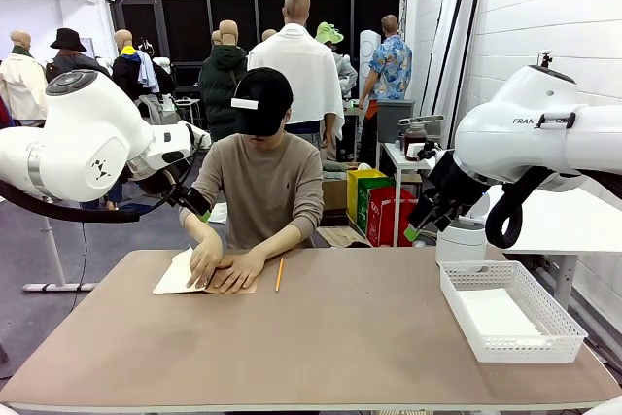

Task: Sort the paper based on its condition.
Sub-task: If a person hands you a paper, place it in the Organizing basket , and if it's crumpled, put it in the Trash can.

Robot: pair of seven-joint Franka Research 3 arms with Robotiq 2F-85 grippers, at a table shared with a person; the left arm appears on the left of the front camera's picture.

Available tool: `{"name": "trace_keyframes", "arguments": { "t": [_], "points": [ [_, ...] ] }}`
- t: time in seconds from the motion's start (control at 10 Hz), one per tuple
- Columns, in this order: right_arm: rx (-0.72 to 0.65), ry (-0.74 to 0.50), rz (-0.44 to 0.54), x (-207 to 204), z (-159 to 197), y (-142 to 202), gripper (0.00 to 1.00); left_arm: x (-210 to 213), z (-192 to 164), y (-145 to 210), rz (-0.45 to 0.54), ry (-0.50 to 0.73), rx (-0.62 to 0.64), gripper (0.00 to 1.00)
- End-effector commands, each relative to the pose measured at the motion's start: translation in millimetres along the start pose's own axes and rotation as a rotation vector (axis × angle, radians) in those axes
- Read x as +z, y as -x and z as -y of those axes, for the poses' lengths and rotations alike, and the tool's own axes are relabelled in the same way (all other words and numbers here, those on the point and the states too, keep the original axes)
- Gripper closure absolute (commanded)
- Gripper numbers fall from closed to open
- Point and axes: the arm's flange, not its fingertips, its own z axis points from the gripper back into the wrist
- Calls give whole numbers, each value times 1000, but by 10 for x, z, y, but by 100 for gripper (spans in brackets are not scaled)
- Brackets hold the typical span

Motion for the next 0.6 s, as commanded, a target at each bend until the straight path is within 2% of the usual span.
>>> {"name": "trace_keyframes", "arguments": {
  "t": [0.0,0.5],
  "points": [
    [1,-5,-9,21,-5,-12,0,5,-3,1,0,0,1,0],
    [1,-5,-9,21,-5,-12,0,5,-3,1,0,0,1,0]
  ]
}}
